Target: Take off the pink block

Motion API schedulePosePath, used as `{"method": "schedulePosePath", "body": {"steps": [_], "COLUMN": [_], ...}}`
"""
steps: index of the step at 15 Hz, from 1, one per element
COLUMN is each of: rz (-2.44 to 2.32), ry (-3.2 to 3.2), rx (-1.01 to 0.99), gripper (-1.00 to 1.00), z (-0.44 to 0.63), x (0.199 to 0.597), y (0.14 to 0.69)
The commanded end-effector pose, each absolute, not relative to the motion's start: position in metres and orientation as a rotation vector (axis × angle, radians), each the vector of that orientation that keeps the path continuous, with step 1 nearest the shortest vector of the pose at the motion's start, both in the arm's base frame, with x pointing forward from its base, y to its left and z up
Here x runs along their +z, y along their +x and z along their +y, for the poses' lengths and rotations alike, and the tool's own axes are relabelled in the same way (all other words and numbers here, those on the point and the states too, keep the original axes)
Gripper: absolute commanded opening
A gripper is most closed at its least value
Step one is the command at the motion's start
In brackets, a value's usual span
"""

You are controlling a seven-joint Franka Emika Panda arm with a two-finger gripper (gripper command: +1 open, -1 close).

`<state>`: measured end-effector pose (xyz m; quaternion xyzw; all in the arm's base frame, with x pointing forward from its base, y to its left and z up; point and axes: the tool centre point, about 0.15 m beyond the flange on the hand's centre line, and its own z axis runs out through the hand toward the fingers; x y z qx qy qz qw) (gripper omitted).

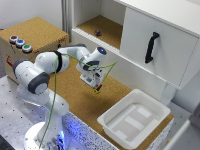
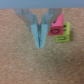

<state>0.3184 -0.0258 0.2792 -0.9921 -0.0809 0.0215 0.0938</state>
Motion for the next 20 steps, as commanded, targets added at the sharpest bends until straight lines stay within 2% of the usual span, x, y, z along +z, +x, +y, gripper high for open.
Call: {"method": "schedulePosePath", "body": {"steps": [1, 7, 14, 18, 20], "rz": [-0.111, -0.015, -0.095, -0.196, -0.269], "ry": [-3.101, -3.133, -3.072, -3.012, -2.978], "rx": [-0.086, -0.093, -0.077, -0.044, 0.004], "gripper": [-1.00, -1.00, -1.00, -1.00, -1.00], "z": [-0.072, -0.097, -0.050, 0.009, 0.032], "x": [0.256, 0.240, 0.230, 0.271, 0.274], "y": [0.339, 0.384, 0.401, 0.358, 0.332]}}
